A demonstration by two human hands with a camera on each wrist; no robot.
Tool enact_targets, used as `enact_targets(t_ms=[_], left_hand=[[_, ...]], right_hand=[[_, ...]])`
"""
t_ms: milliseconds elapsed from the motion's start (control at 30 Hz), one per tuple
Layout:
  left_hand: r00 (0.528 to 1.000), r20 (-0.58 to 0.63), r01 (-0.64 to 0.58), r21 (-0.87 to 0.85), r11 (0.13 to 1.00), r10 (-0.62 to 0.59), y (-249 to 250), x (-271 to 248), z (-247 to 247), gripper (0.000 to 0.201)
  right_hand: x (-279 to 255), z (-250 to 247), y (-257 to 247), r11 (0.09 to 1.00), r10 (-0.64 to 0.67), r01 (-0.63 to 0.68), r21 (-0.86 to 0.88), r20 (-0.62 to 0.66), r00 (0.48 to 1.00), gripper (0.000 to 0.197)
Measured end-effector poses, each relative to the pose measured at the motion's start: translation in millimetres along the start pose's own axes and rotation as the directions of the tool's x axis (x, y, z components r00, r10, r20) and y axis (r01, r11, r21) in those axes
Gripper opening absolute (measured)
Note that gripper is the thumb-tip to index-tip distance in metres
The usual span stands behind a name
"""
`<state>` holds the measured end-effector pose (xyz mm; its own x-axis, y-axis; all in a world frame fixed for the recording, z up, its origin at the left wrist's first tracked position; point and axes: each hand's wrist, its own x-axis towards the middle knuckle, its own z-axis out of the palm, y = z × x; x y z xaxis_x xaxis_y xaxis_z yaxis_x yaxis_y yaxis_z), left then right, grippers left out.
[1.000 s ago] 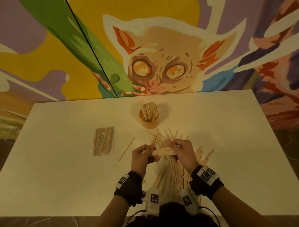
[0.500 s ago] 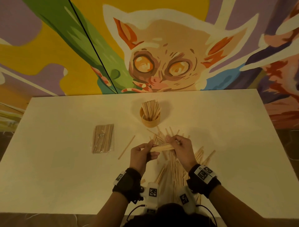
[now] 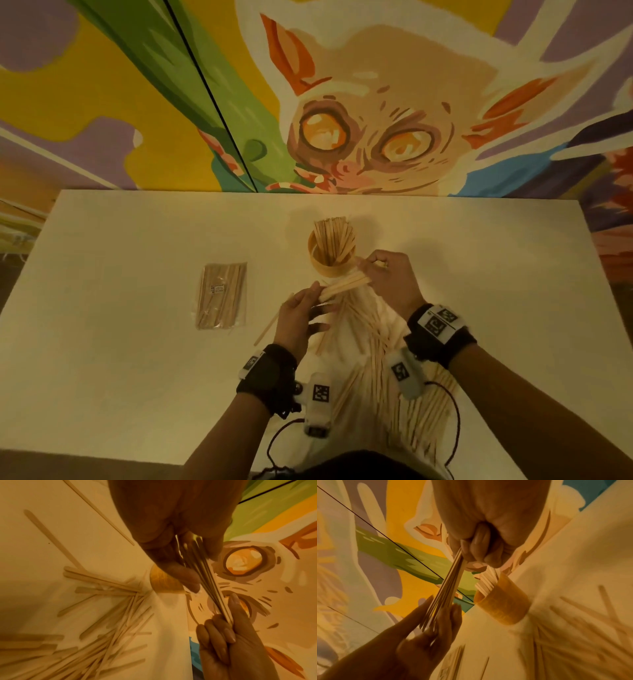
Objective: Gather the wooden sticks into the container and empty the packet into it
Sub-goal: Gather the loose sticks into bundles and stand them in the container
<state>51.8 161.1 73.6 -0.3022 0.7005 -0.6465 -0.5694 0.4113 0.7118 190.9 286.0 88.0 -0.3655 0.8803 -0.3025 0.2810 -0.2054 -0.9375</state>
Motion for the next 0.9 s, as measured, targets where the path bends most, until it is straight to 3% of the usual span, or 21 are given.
enact_targets(t_ms=[200,333,500,667,733,900], left_hand=[[0.998,-0.05,0.028,0.102,0.994,-0.023,11,27,-24,0.033],[0.995,-0.098,0.052,0.198,0.979,-0.033,3,34,-38,0.023],[0.992,-0.11,0.087,0.276,0.957,-0.058,-13,37,-55,0.018],[0.99,-0.131,0.092,0.301,0.949,-0.054,-24,38,-66,0.017],[0.99,-0.13,0.086,0.316,0.945,-0.047,-28,37,-69,0.017],[0.992,-0.126,0.053,0.386,0.921,-0.005,-34,34,-78,0.015]], right_hand=[[86,-16,-30,0.97,-0.136,0.125,-0.208,-0.038,0.99,0.032],[118,4,-40,0.841,-0.241,0.285,-0.459,0.153,0.958,0.029],[128,50,-39,0.622,-0.141,0.39,-0.679,0.393,0.909,0.034],[124,74,-26,0.443,0.037,0.428,-0.788,0.493,0.869,0.037],[121,75,-24,0.444,0.034,0.421,-0.79,0.485,0.874,0.036],[112,57,-36,0.594,-0.071,0.365,-0.716,0.405,0.911,0.049]])
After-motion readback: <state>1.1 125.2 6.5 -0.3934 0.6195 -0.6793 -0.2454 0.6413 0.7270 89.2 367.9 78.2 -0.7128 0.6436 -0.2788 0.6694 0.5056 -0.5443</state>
